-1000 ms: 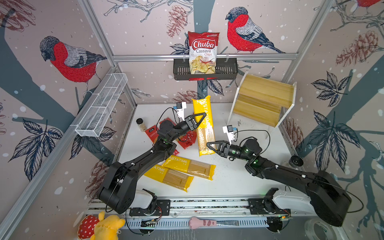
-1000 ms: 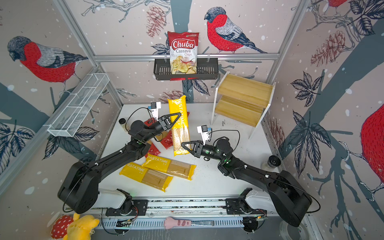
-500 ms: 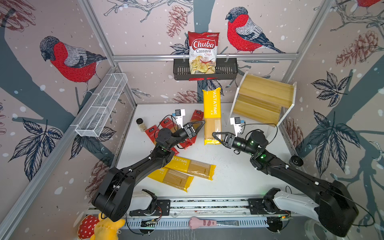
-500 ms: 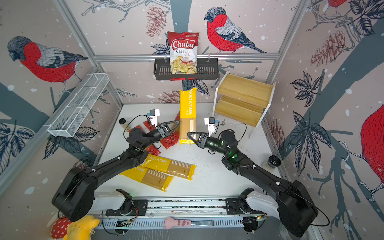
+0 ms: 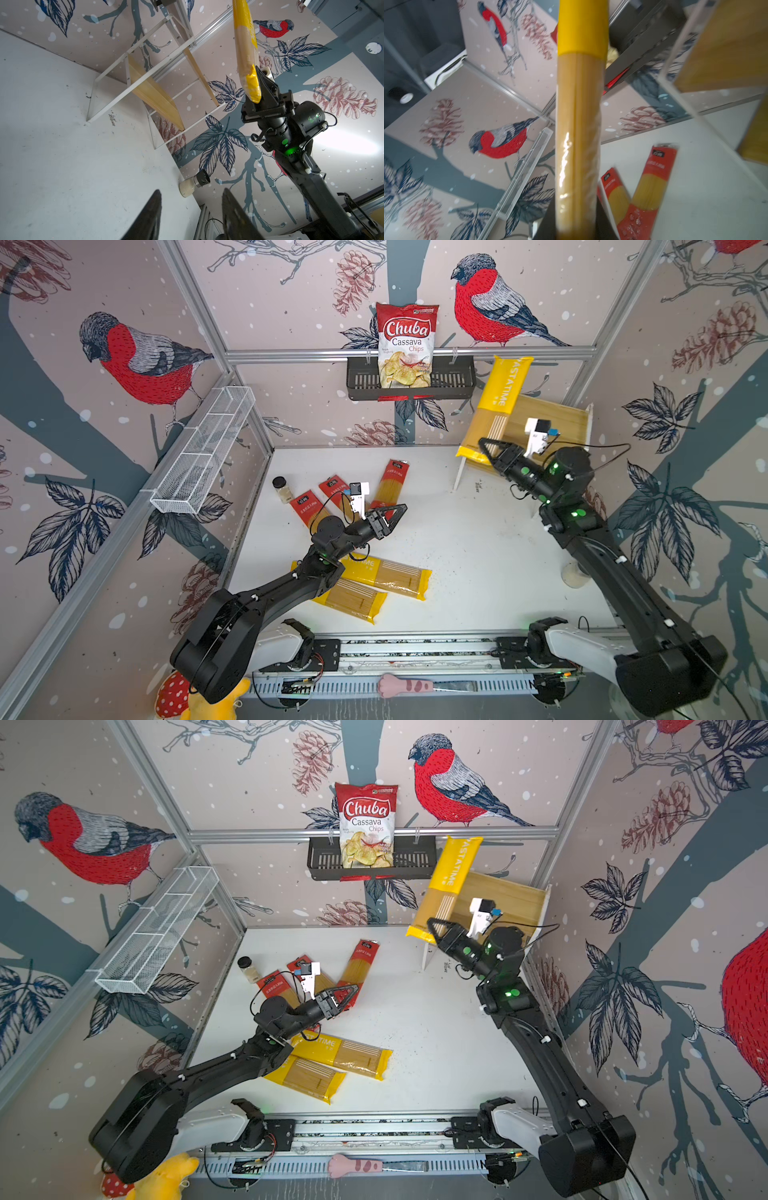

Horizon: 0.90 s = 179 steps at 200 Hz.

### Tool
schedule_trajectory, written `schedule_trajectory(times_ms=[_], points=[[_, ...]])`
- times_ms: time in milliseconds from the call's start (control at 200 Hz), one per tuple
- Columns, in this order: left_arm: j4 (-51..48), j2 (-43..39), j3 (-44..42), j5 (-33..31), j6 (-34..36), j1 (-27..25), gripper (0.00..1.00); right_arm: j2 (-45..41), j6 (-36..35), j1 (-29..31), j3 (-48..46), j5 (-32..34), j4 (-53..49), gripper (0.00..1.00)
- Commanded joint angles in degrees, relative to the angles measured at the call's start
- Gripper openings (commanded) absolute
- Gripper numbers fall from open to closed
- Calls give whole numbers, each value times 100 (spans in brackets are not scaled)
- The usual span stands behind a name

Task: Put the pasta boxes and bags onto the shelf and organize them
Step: 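Carry the pack with the right gripper to the wooden shelf's top tier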

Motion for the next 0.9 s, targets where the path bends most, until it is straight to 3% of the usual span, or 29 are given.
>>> schedule_trajectory(times_ms=[0,365,540,715,891], points=[[123,-40,-60,-79,85,-18,47,210,111,-385,377,-391,266,3],[99,-109,-210,-192,120,-91,47,1177,498,-1035,773,-630,244,5],[108,-48,-220,-202,129,-110,47,1334,828,-1190,554,-785,520,12],[90,38,-184,-216,146,-152,47,1287,1250,-1342,97,-1157,1230,34],[125,115,-154,-230,154,-209,47,1131,1290,-1346,-154,-1225,1359,49]])
